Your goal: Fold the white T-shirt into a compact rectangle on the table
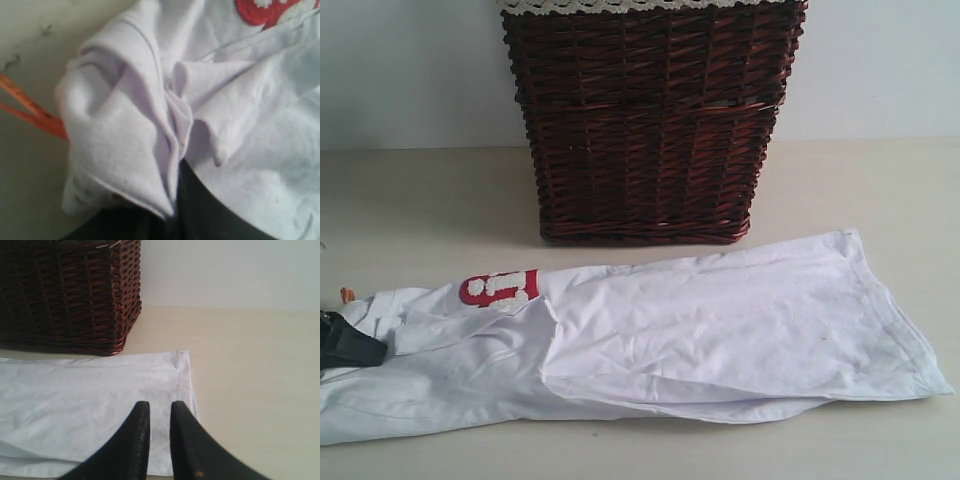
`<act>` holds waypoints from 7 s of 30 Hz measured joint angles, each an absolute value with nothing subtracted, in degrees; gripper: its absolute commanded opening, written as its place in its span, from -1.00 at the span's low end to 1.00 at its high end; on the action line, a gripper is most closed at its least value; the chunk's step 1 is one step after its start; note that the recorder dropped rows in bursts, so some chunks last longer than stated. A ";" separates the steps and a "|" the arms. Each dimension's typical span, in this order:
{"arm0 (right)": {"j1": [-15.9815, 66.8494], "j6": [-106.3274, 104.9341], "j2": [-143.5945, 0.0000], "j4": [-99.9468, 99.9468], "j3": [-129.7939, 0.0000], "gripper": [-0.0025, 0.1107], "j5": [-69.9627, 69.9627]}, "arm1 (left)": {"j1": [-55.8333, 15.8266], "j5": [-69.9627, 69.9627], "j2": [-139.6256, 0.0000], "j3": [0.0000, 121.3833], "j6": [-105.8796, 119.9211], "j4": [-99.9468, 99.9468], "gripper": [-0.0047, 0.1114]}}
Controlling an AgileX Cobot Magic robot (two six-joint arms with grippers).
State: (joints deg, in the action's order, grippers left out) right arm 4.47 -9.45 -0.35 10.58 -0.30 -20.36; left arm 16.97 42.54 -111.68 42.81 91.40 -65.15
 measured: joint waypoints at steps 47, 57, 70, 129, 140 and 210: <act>4.47 -9.45 -0.35 10.58 -0.30 -0.67 -20.36 | 16.71 19.33 -89.36 40.71 91.43 -66.43 -0.92; 4.47 -9.45 -0.35 10.58 -0.30 -0.67 -20.36 | 21.22 9.69 -89.36 40.71 91.43 -73.89 -0.92; 4.47 -9.45 -0.35 10.58 -0.30 -0.67 -20.36 | 32.45 26.01 -78.09 40.75 91.65 -75.33 -0.92; 4.47 -9.45 -0.35 10.58 -0.30 -0.67 -20.36 | -16.06 0.51 -89.25 50.10 103.40 -99.28 -0.92; 4.47 -9.45 -0.35 10.58 -0.30 -0.67 -20.36 | -16.06 4.66 -94.41 50.32 103.29 -99.44 -0.92; 4.47 -9.45 -0.35 10.58 -0.30 -0.67 -20.36 | -47.51 22.61 -102.41 51.89 100.18 -99.46 -0.16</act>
